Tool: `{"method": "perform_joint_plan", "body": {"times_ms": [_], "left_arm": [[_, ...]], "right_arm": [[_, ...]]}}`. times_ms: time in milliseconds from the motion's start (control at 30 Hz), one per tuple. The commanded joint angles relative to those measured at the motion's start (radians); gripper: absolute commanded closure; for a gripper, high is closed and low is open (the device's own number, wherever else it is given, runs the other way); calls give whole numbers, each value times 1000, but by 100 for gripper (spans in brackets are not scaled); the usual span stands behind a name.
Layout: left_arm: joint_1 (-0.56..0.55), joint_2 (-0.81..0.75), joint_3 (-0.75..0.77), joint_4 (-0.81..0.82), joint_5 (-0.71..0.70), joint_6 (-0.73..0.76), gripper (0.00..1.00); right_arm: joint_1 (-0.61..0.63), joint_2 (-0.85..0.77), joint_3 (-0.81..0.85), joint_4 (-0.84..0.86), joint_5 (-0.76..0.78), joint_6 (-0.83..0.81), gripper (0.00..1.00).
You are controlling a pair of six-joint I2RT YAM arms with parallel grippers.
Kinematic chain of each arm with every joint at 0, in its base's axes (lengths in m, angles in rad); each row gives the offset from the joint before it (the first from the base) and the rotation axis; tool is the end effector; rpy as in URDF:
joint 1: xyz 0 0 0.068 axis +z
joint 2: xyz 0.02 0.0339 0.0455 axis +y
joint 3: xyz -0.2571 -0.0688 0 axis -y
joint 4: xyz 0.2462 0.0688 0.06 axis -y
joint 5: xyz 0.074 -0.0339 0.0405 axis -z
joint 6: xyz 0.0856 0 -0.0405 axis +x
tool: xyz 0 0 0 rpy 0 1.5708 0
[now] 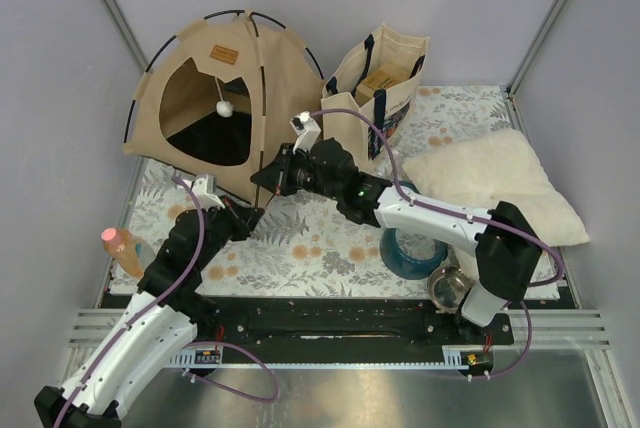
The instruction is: Set up the pet tent
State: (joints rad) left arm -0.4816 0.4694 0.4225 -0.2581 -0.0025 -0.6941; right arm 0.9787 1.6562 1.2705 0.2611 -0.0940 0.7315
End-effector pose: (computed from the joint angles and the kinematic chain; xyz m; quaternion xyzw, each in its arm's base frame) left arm 0.1700 -0.0886 0.2303 -0.0862 0.8017 -0.3272 0.4928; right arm 0.2448 0.3784 0.3128 -0.1232 0.7394 0.5219 0.4071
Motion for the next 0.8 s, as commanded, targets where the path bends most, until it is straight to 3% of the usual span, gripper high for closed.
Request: {"method": "perform_joint_plan", "body": {"times_ms": [0, 767], "left_arm": [[-15, -21, 4, -190, 108, -7, 100], [-37, -37, 4, -205, 93, -13, 100]], "right_arm": [[-66, 5, 121, 156, 175, -58, 100], [-87, 106, 205, 126, 263, -96, 100]]}}
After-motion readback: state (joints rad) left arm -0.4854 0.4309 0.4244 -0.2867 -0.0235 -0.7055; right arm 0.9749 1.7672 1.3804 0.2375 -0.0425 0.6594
